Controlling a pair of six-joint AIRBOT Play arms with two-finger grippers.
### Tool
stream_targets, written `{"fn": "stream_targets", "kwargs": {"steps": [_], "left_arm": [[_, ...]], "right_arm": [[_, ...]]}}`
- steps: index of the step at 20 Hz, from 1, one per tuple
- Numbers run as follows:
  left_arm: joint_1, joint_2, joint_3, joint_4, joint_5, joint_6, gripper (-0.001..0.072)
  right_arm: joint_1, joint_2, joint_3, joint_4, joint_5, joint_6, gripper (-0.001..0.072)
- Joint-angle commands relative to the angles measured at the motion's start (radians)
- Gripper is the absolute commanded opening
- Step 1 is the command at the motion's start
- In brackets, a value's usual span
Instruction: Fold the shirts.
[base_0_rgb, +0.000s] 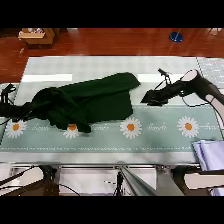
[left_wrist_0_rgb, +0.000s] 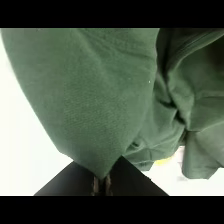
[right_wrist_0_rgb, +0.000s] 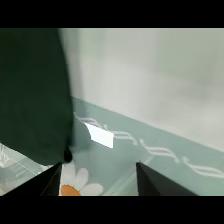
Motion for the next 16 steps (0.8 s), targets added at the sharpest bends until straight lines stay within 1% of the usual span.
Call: {"fn": "stream_targets", "kwargs": {"steps": [1, 3, 5, 6, 8, 9, 10, 11, 13, 14, 16], "left_arm": [[0.002, 0.004, 0.004, -0.015, -0.001, 0.002, 0.0034], [0.002, 0.004, 0.004, -0.015, 0.000, 0.002, 0.0034], [0.004, 0.004, 0.004, -0.015, 0.000, 0.024, 0.0034], [0.004, 0.004, 0.004, -0.018, 0.000, 0.024, 0.0034], [0.004, 0.004, 0.004, -0.037, -0.001, 0.024, 0.0034], [0.004, 0.004, 0.004, -0.051, -0.002, 0.024, 0.0034], [0.004, 0.004, 0.005, -0.075, -0.005, 0.024, 0.0034], [0.004, 0.005, 0.008, -0.100, -0.015, 0.024, 0.0034], [0.004, 0.008, 0.031, -0.183, -0.065, 0.029, 0.0033], [0.004, 0.015, 0.047, -0.249, -0.095, 0.051, 0.0033], [0.004, 0.046, 0.081, -0.466, -0.139, 0.095, 0.0033]], "right_arm": [[0.081, -0.056, -0.018, 0.054, -0.045, -0.005, 0.0553], [0.132, -0.086, -0.018, 0.066, -0.062, -0.004, 0.0549], [0.178, -0.109, -0.018, 0.079, -0.065, -0.003, 0.0535], [0.197, -0.118, -0.018, 0.086, -0.066, 0.002, 0.0504], [0.226, -0.128, -0.017, 0.125, -0.074, 0.000, 0.0282], [0.232, -0.128, -0.017, 0.149, -0.080, 0.000, 0.0114], [0.229, -0.126, -0.017, 0.182, -0.076, 0.000, 0.0021], [0.218, -0.114, -0.017, 0.220, -0.062, -0.008, 0.0021], [0.185, -0.048, -0.017, 0.296, -0.036, -0.060, 0.0020], [0.165, 0.006, -0.016, 0.328, -0.035, -0.079, 0.0020], [0.109, 0.141, 0.005, 0.381, -0.036, -0.097, 0.0020]]}}
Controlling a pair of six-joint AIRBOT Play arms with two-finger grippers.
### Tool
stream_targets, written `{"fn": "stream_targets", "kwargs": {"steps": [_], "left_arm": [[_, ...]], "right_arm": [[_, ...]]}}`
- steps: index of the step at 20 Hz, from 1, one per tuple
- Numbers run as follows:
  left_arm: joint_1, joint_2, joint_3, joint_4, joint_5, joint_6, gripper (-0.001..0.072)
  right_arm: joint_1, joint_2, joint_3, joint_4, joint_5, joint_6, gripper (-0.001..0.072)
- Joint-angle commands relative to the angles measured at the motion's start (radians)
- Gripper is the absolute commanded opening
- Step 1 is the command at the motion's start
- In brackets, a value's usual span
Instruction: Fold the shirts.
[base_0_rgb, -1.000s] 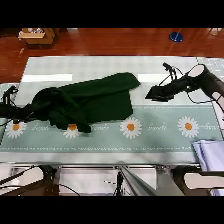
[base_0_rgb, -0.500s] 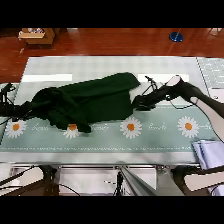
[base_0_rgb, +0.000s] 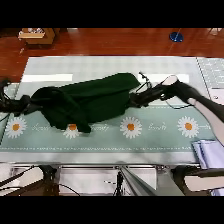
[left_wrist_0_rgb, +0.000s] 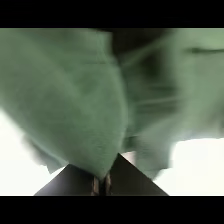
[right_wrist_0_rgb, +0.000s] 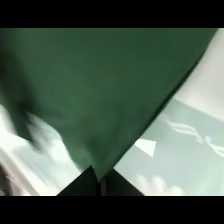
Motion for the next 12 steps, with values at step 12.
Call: {"fn": "stream_targets", "kwargs": {"steps": [12], "left_arm": [[0.031, 0.430, 0.158, -1.562, 0.074, 0.219, 0.0031]], "right_arm": [[-0.382, 0.670, 0.508, 0.132, -0.106, 0.171, 0.0018]]}}
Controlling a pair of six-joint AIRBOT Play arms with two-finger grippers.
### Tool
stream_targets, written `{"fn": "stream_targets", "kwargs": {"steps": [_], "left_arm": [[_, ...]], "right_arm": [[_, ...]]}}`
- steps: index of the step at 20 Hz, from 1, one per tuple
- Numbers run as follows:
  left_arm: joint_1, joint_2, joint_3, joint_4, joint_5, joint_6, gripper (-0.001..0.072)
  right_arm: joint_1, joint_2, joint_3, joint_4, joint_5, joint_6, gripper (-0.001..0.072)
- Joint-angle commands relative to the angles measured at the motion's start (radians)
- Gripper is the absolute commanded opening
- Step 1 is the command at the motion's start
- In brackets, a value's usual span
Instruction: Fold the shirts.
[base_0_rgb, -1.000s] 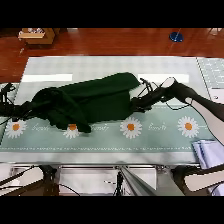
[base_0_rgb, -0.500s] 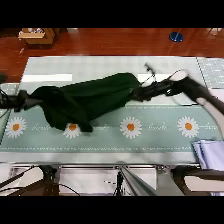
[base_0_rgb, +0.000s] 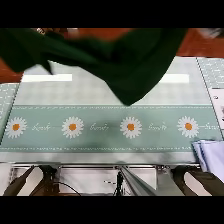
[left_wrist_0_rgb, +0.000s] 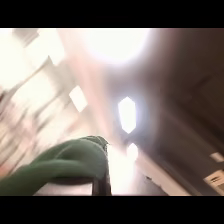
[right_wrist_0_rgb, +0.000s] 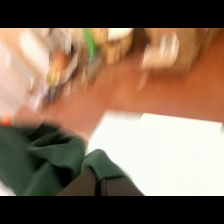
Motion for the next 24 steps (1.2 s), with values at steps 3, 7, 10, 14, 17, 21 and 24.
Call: {"fn": "stream_targets", "kwargs": {"steps": [3, 7, 10, 14, 17, 21, 24], "left_arm": [[0.040, 0.142, 0.136, -0.030, 0.050, -0.068, 0.0030], [0.074, 0.186, 0.313, 0.430, 0.049, -0.263, 0.0030], [0.072, 0.215, 0.502, 0.779, 0.031, -0.376, 0.0030], [0.061, 0.233, 0.754, 1.229, -0.027, -0.509, 0.0030], [0.034, 0.235, 0.857, 1.361, -0.087, -0.526, 0.0030], [0.035, 0.240, 0.946, 1.449, -0.204, -0.562, 0.0030], [0.035, 0.250, 1.006, 1.449, -0.237, -0.564, 0.0030]], "right_arm": [[-0.171, 0.114, 0.212, -0.071, 0.040, 0.178, 0.0018], [-0.291, 0.147, 0.307, -0.261, 0.257, 0.259, 0.0019], [-0.348, 0.164, 0.381, -0.435, 0.388, 0.259, 0.0019], [-0.350, 0.164, 0.467, -0.682, 0.428, 0.251, 0.0018], [-0.350, 0.164, 0.475, -0.706, 0.427, 0.251, 0.0019], [-0.350, 0.164, 0.483, -0.681, 0.430, 0.251, 0.0019], [-0.350, 0.164, 0.555, -0.650, 0.422, 0.242, 0.0018]]}}
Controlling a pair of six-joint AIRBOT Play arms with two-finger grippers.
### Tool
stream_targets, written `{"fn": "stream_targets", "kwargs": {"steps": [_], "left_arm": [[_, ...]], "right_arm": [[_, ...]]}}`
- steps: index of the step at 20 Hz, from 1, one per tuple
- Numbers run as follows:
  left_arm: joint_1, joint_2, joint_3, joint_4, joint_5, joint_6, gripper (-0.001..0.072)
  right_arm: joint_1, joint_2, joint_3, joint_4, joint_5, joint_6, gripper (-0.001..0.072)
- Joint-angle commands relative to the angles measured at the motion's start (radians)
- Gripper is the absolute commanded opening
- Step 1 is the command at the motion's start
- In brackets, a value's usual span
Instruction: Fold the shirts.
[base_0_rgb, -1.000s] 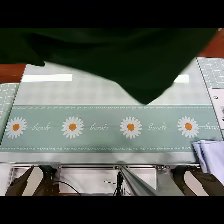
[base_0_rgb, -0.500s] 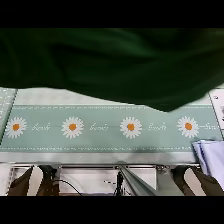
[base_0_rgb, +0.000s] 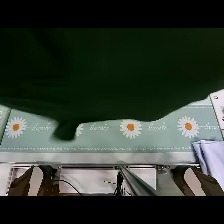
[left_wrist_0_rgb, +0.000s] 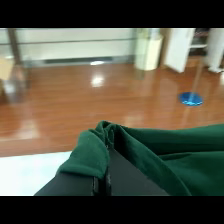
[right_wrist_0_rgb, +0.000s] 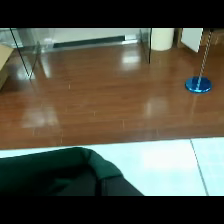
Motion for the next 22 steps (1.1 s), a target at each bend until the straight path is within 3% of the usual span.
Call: {"fn": "stream_targets", "kwargs": {"steps": [1, 5, 10, 16, 22], "left_arm": [[-0.001, 0.011, 0.085, 0.056, -0.055, -0.019, 0.0030], [-0.001, 0.023, 0.207, 0.086, -0.125, -0.018, 0.0030], [-0.002, 0.044, 0.224, 0.103, -0.339, -0.061, 0.0030], [-0.026, 0.056, 0.152, 0.081, -0.354, -0.066, 0.0030], [-0.014, 0.089, -0.251, 0.135, -0.352, -0.029, 0.0029]], "right_arm": [[0.000, 0.001, 0.079, 0.013, 0.000, -0.008, 0.0019], [0.000, 0.043, 0.148, 0.002, 0.037, -0.012, 0.0019], [0.010, 0.074, 0.146, -0.039, 0.376, 0.002, 0.0019], [0.022, 0.077, 0.043, 0.003, 0.377, -0.004, 0.0018], [0.090, -0.048, -0.281, -0.034, 0.368, -0.051, 0.0018]]}}
